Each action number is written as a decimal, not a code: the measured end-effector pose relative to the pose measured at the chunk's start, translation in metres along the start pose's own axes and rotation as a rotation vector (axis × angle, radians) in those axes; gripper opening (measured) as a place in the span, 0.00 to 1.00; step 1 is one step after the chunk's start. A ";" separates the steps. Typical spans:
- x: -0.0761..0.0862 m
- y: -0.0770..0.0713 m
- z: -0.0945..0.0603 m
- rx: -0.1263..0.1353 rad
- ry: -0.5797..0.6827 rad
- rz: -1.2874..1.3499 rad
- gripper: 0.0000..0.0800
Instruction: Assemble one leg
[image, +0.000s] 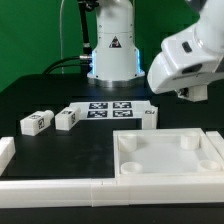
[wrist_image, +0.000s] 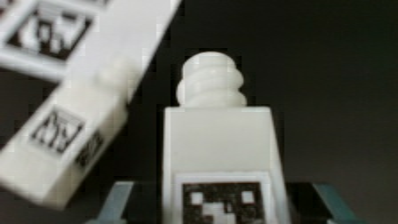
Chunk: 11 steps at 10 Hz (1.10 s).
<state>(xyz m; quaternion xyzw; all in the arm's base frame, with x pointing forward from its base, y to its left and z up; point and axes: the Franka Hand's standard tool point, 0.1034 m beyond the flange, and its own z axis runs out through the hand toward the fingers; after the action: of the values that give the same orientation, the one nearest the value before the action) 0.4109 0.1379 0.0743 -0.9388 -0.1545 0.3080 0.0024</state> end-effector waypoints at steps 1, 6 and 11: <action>0.005 0.002 -0.001 -0.011 0.115 0.001 0.36; -0.005 0.041 -0.049 -0.051 0.494 0.025 0.36; 0.004 0.045 -0.052 -0.110 0.872 -0.027 0.36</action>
Offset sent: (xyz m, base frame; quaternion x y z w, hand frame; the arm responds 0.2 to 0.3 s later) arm 0.0139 -0.0350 0.0432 -0.0126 0.2130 0.0256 0.9766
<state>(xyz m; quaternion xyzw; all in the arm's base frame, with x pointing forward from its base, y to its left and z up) 0.4575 0.1011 0.1097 -0.9775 -0.1676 -0.1260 0.0215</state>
